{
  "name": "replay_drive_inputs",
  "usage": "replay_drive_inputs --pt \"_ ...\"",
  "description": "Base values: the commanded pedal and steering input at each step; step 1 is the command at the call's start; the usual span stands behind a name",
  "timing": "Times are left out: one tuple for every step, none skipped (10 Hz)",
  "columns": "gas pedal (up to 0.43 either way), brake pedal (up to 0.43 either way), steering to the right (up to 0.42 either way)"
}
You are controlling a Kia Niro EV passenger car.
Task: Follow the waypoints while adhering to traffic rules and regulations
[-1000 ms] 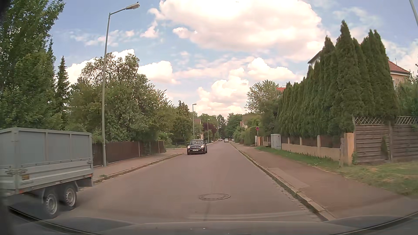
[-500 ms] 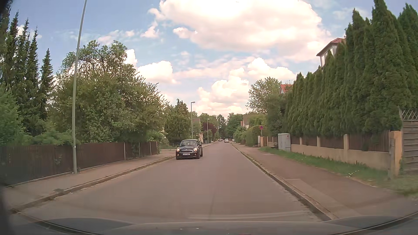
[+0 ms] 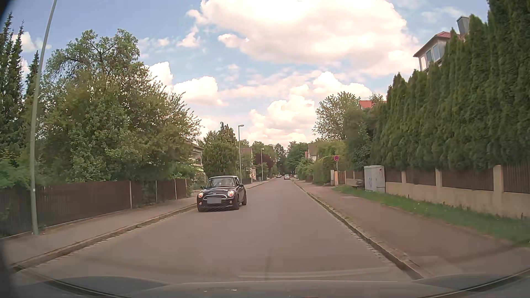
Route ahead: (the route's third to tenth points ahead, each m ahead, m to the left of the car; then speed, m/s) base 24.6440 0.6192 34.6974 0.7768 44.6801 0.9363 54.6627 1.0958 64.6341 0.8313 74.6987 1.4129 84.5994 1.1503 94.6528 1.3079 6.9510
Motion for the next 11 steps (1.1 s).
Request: replay_drive_inputs --pt "0.150 0.018 0.000" --pt "0.150 0.018 0.000" --pt "0.150 0.018 0.000" --pt "0.150 0.018 0.000" --pt "0.150 0.018 0.000" --pt "0.157 0.018 0.000" --pt "0.157 0.018 0.000" --pt "0.157 0.018 -0.001" --pt "0.157 0.018 0.000" --pt "0.157 0.018 0.000" --pt "0.157 0.018 0.000"
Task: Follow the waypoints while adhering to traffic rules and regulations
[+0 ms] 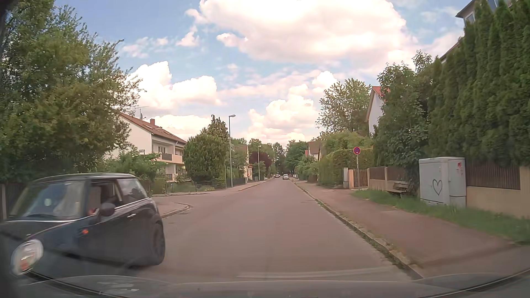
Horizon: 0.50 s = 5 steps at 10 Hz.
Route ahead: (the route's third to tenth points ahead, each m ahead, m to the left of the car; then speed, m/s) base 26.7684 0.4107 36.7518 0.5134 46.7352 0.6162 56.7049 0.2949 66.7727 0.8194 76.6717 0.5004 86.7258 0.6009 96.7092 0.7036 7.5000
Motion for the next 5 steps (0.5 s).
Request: replay_drive_inputs --pt "0.157 0.018 0.000" --pt "0.157 0.018 0.000" --pt "0.157 0.018 0.000" --pt "0.157 0.018 0.000" --pt "0.157 0.018 -0.001"
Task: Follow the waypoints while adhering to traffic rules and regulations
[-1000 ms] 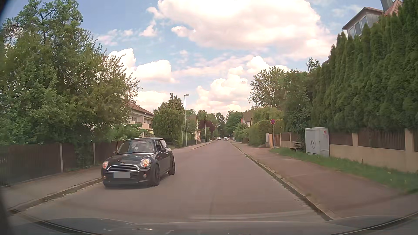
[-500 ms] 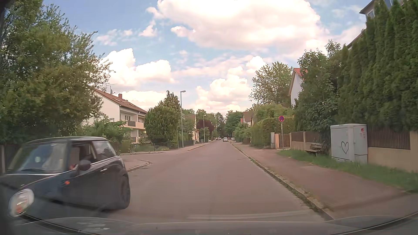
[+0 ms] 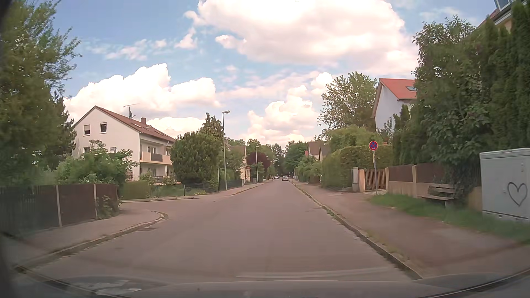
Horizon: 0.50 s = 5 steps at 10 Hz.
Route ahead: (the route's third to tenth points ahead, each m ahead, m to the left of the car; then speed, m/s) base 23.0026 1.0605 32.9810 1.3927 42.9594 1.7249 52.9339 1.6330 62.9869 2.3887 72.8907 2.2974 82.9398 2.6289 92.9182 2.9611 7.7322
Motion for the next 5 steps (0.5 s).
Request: replay_drive_inputs --pt "0.157 0.018 -0.005" --pt "0.157 0.018 -0.008" --pt "0.150 0.018 -0.008" --pt "0.150 0.018 -0.006" --pt "0.150 0.018 -0.005"
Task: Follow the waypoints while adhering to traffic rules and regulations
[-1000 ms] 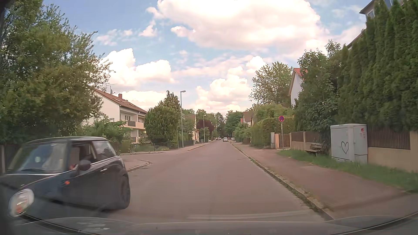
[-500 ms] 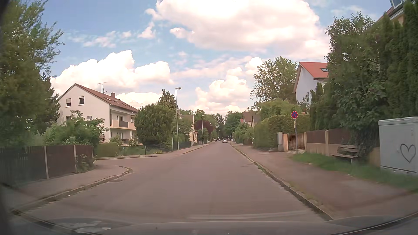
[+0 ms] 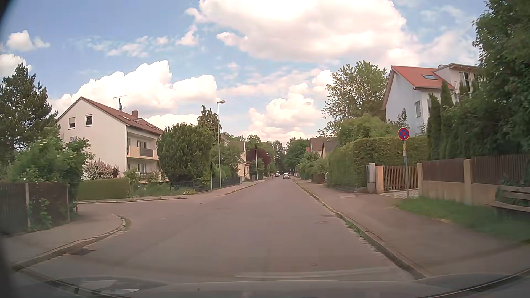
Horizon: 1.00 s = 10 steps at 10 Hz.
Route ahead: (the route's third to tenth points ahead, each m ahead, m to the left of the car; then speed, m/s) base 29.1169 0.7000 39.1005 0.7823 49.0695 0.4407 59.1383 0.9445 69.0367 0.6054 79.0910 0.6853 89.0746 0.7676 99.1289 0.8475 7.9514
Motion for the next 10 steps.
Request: replay_drive_inputs --pt "0.150 0.018 -0.005" --pt "0.150 0.018 -0.005" --pt "0.118 0.018 -0.004" --pt "0.039 0.018 -0.003" --pt "0.000 0.018 -0.003" --pt "0.000 0.018 -0.004" --pt "0.000 0.018 -0.003" --pt "0.000 0.018 -0.003" --pt "0.000 0.018 -0.007" --pt "0.000 0.018 -0.008"
